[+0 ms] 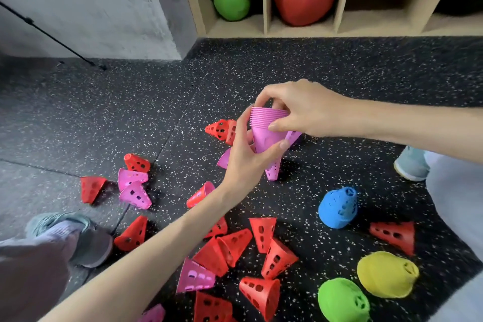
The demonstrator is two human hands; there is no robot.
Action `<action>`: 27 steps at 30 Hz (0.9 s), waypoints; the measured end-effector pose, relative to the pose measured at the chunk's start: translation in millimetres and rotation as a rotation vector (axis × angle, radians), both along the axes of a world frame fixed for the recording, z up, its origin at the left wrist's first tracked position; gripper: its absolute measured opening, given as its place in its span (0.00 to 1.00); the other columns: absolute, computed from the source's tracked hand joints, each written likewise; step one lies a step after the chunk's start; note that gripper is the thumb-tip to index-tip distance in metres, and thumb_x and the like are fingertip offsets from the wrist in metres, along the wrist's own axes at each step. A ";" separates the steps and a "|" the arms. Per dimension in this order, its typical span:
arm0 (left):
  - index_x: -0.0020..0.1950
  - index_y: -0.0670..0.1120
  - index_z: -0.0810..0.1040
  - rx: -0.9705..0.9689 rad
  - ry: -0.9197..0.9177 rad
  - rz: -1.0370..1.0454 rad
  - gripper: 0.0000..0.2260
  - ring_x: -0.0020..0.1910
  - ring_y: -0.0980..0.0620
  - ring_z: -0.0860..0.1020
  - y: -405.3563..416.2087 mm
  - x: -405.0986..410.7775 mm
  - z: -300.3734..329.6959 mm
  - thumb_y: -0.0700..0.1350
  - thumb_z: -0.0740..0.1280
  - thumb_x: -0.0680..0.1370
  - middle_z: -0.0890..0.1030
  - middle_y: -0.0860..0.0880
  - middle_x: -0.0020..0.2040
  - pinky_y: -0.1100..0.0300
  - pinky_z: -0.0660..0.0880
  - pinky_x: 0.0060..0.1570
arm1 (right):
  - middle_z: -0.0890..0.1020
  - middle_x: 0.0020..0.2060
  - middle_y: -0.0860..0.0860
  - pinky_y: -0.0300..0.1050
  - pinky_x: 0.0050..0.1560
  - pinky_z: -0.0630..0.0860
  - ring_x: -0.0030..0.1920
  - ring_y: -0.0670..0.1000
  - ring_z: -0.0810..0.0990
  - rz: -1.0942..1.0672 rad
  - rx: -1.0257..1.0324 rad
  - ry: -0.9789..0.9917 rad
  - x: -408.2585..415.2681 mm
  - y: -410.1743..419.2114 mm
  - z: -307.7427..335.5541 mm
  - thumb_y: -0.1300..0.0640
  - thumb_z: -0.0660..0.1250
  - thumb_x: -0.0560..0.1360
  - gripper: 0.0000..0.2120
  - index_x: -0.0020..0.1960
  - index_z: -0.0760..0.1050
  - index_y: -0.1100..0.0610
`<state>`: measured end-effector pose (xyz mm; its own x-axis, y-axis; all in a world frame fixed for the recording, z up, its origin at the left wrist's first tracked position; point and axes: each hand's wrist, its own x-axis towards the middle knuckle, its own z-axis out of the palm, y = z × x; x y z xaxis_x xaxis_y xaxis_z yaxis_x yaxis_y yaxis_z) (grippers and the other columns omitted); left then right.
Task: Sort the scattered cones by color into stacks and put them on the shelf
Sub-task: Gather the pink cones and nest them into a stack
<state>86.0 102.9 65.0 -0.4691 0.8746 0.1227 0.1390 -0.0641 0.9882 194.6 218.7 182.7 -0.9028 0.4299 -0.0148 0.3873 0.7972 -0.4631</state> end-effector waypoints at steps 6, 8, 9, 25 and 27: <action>0.77 0.59 0.56 -0.110 0.203 -0.130 0.42 0.54 0.57 0.82 14.8 -11.4 -33.6 0.47 0.80 0.73 0.79 0.53 0.61 0.53 0.81 0.54 | 0.83 0.53 0.47 0.48 0.47 0.72 0.47 0.50 0.78 -0.025 0.174 -0.089 5.3 16.4 2.1 0.56 0.71 0.78 0.17 0.66 0.75 0.48; 0.79 0.58 0.56 -0.181 0.278 -0.112 0.42 0.55 0.61 0.79 13.8 -13.2 -57.7 0.49 0.79 0.73 0.77 0.55 0.64 0.58 0.80 0.55 | 0.83 0.54 0.48 0.50 0.48 0.74 0.48 0.51 0.78 -0.053 0.224 -0.104 9.7 21.8 2.8 0.57 0.70 0.78 0.17 0.66 0.75 0.49; 0.80 0.56 0.58 -0.212 0.304 -0.089 0.41 0.56 0.61 0.79 14.4 -14.7 -71.5 0.51 0.78 0.74 0.76 0.55 0.66 0.58 0.79 0.55 | 0.83 0.55 0.48 0.51 0.49 0.76 0.48 0.52 0.79 -0.071 0.227 -0.108 11.8 24.2 2.3 0.57 0.70 0.78 0.18 0.67 0.75 0.49; 0.62 0.50 0.80 -0.545 0.633 -0.123 0.10 0.39 0.52 0.82 57.6 -42.8 -128.7 0.44 0.70 0.80 0.86 0.50 0.48 0.52 0.81 0.43 | 0.83 0.52 0.48 0.51 0.49 0.78 0.48 0.51 0.81 -0.159 0.108 -0.070 6.0 31.7 -0.7 0.57 0.72 0.77 0.18 0.66 0.76 0.49; 0.57 0.51 0.83 -0.483 0.606 -0.131 0.06 0.35 0.56 0.82 47.9 -42.7 -123.6 0.47 0.71 0.81 0.85 0.55 0.41 0.52 0.80 0.39 | 0.83 0.52 0.47 0.53 0.52 0.79 0.48 0.52 0.82 -0.158 0.114 -0.070 1.8 28.5 -0.1 0.57 0.72 0.77 0.18 0.66 0.76 0.49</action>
<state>43.3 150.8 -58.6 -0.3311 0.9399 -0.0834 0.6839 0.2999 0.6650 196.4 247.1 182.6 -0.8223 0.5687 -0.0185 0.5399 0.7696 -0.3409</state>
